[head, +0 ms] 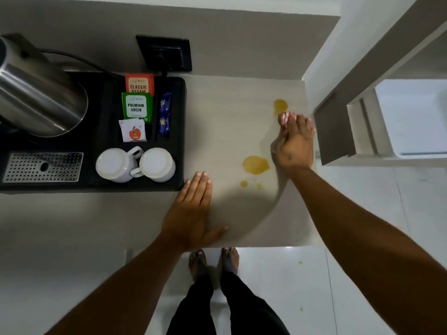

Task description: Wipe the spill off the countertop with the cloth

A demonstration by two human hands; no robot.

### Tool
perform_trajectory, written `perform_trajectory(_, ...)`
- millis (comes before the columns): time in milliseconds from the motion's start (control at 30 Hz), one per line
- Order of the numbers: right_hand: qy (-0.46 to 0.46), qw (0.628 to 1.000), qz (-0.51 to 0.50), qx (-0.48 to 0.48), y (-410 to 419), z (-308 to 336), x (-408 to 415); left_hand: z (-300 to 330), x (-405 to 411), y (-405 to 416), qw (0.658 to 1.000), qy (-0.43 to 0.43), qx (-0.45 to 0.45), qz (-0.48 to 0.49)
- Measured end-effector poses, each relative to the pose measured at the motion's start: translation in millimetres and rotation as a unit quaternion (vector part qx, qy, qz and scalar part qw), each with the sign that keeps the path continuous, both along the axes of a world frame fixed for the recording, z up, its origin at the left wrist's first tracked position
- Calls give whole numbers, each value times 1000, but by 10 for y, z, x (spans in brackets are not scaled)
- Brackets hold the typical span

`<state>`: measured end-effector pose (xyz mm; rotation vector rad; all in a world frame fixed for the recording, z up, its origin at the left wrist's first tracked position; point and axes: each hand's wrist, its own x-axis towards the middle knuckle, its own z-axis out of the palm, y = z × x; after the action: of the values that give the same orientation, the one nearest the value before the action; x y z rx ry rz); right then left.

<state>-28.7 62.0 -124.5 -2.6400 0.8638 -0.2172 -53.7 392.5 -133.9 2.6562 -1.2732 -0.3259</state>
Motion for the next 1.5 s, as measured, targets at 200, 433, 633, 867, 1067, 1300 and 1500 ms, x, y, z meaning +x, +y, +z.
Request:
perform_trajectory(200, 21, 999, -32, 27, -416, 67, 712, -39, 4, 1, 1000, 10, 8, 6)
perform_trajectory(433, 19, 994, 101, 26, -127, 11, 558, -16, -5, 2, 1000, 7, 2, 7)
perform_trajectory(633, 37, 999, 21, 15, -395, 29, 791, -16, -16, 2, 1000, 1, -16, 7)
perform_trajectory(867, 32, 970, 243, 1, 419, 40, 920, 22, -24, -6, 1000, 11, -4, 14)
perform_trajectory(1067, 53, 976, 210, -4, -56, 94, 384, 26, -25, -10, 1000, 16, -5, 20)
perform_trajectory(1300, 37, 970, 242, 2, 377, 157, 1351, 51, -20, -20, 1000, 9, 3, 19)
perform_trajectory(1500, 54, 899, 434, -15, 824, 103, 653, 22, -26, -15, 1000, 4, -17, 16)
